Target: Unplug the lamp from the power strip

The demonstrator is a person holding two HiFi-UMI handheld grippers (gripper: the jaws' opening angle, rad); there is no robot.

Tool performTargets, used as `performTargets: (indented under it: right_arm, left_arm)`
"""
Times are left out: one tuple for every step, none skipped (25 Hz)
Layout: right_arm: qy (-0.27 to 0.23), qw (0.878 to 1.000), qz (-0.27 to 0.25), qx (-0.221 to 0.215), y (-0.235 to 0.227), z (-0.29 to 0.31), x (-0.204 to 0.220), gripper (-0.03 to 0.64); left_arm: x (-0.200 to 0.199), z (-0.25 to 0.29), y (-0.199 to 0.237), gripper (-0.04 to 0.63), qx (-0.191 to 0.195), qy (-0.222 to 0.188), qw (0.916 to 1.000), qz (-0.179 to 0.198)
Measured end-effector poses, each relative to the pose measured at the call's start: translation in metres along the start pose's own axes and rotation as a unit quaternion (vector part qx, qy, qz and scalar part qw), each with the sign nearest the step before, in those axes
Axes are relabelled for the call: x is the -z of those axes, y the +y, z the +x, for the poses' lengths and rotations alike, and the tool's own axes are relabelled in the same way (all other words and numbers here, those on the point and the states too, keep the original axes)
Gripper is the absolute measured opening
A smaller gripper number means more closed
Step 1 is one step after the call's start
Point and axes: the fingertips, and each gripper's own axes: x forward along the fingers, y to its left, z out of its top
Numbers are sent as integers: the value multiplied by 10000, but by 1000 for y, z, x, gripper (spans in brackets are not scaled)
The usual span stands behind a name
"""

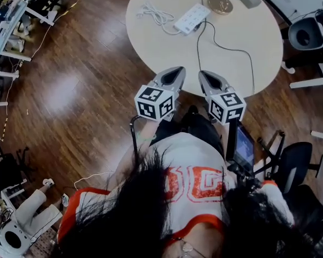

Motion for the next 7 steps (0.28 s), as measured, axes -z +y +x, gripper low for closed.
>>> performTargets:
  right_arm:
    - [-11,10000,8,27,1,-1,0,0]
    - [-22,10000,15,49,3,-2,1,0]
    - [-30,10000,18,67,4,-3,1,0]
    - [-34,10000,18,83,5,-4,2,0]
    - [-34,9999,18,97,7,-5,3,0]
    - [-32,9999,19,109,8,-6,4,0]
    - [-30,9999,21,121,10,-6,5,0]
  left_arm:
    - [0,-1,-1,0,30,-2,10000,6]
    - [0,-3,-2,0,55,-4,10000,12]
    - [0,-4,-3,0,75,-5,10000,17]
    - [0,-6,-3,0,90,-7,10000,19]
    - [1,-8,-3,0,102,-7,9999,19]
    - [2,-10,-4,0,112,-7,9999,17]
    - [3,-12,-4,0,122,-7,9999,15]
